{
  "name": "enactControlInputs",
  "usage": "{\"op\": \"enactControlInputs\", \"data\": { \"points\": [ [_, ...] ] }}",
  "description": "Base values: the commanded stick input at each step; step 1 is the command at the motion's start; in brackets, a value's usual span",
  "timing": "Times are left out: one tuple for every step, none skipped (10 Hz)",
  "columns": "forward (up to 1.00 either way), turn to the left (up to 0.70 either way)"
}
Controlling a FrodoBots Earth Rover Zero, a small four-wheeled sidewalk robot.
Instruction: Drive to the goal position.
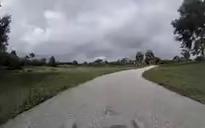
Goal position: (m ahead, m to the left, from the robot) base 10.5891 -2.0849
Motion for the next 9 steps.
{"op": "enactControlInputs", "data": {
  "points": [
    [0.70, -0.08],
    [0.70, -0.12],
    [0.70, -0.16],
    [0.70, -0.19],
    [0.70, -0.23],
    [0.70, -0.27],
    [0.70, -0.31],
    [0.70, -0.34],
    [0.70, -0.35]
  ]
}}
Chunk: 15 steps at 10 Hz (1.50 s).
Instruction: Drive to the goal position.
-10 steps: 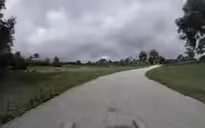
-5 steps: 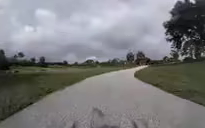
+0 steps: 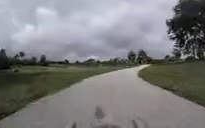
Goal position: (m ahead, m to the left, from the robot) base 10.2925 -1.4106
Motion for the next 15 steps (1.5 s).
{"op": "enactControlInputs", "data": {
  "points": [
    [0.70, -0.35],
    [0.70, -0.35],
    [0.70, -0.26],
    [0.70, -0.10],
    [0.70, -0.03],
    [0.70, 0.00],
    [0.70, 0.00],
    [0.70, 0.00],
    [0.70, 0.00],
    [0.70, 0.00],
    [0.70, 0.00],
    [0.70, 0.00],
    [0.70, 0.00],
    [0.70, 0.00],
    [0.70, 0.00]
  ]
}}
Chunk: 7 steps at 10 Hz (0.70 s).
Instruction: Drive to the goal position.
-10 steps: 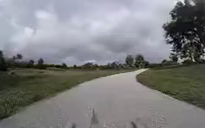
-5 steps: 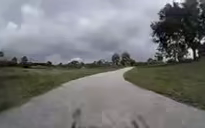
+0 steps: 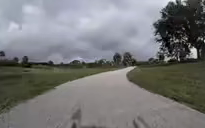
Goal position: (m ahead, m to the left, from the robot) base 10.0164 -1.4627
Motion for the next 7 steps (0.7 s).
{"op": "enactControlInputs", "data": {
  "points": [
    [0.70, 0.00],
    [0.70, 0.00],
    [0.70, 0.00],
    [0.70, 0.00],
    [0.70, 0.00],
    [0.70, -0.20],
    [0.70, -0.34]
  ]
}}
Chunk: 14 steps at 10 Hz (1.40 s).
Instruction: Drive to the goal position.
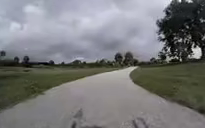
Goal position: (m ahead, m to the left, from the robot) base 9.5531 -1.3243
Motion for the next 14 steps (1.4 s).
{"op": "enactControlInputs", "data": {
  "points": [
    [0.70, -0.34],
    [0.70, -0.35],
    [0.70, -0.29],
    [0.70, 0.00],
    [0.70, 0.00],
    [0.70, 0.00],
    [0.70, 0.00],
    [0.70, 0.00],
    [0.70, 0.00],
    [0.70, 0.00],
    [0.70, 0.00],
    [0.70, 0.00],
    [0.70, 0.00],
    [0.70, 0.00]
  ]
}}
